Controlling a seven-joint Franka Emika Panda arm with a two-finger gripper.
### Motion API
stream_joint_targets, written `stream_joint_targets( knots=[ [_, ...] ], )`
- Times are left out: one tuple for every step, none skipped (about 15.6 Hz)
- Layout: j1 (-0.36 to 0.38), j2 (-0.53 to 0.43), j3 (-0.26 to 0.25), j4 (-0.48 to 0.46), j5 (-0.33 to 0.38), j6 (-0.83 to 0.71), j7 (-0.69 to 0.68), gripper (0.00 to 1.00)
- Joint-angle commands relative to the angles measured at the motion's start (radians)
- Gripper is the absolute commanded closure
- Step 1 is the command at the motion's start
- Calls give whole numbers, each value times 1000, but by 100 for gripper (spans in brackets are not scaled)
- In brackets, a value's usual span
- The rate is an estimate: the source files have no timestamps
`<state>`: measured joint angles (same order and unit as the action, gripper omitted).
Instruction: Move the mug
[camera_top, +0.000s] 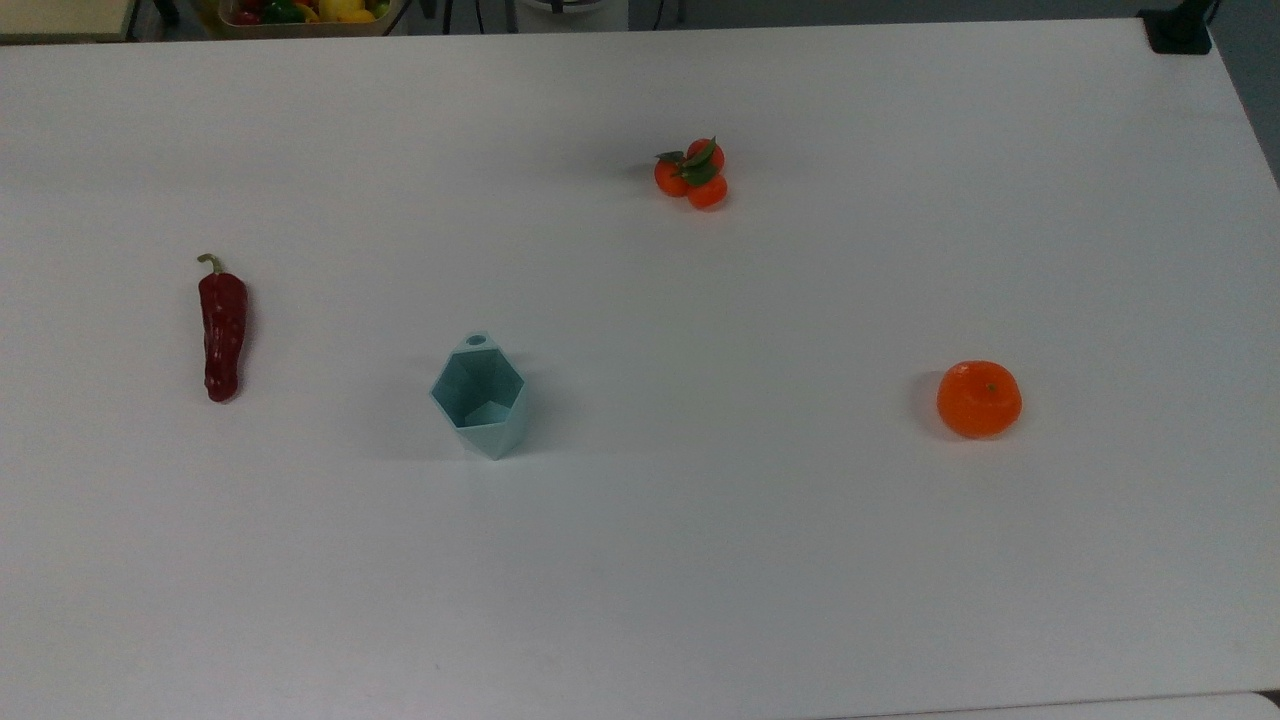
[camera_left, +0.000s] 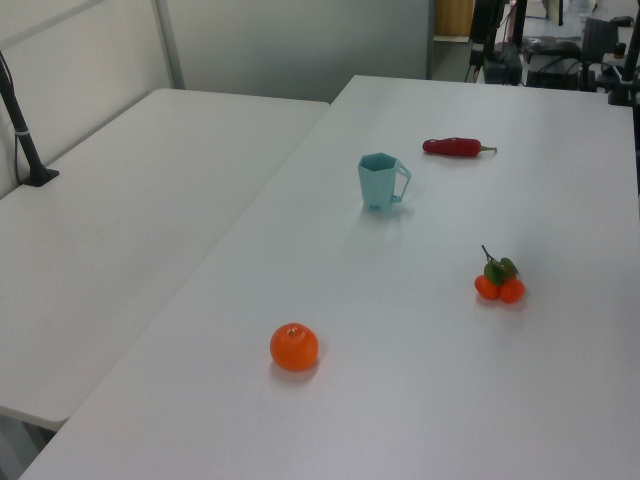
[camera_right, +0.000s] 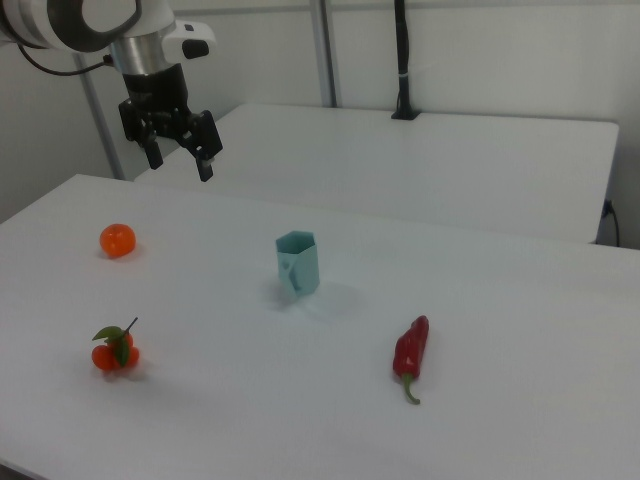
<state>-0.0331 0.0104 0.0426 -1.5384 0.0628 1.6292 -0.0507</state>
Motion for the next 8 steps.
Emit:
stream_joint_targets(
  knots=[
    [25,-56,-33,-60,9,15,-29,0],
    [24,-58,-33,-60,9,15,-29,0],
    [25,-59,-33,-62,9,15,-31,0],
    [25,-61,-33,-62,9,15,-32,0],
    [21,-61,-35,-60,9,15,-35,0],
    [19,-61,-35,-60,9,15,-37,0],
    [19,-61,-36,-60,9,15,-37,0],
    [19,-61,-38,-60,9,15,-37,0]
  ],
)
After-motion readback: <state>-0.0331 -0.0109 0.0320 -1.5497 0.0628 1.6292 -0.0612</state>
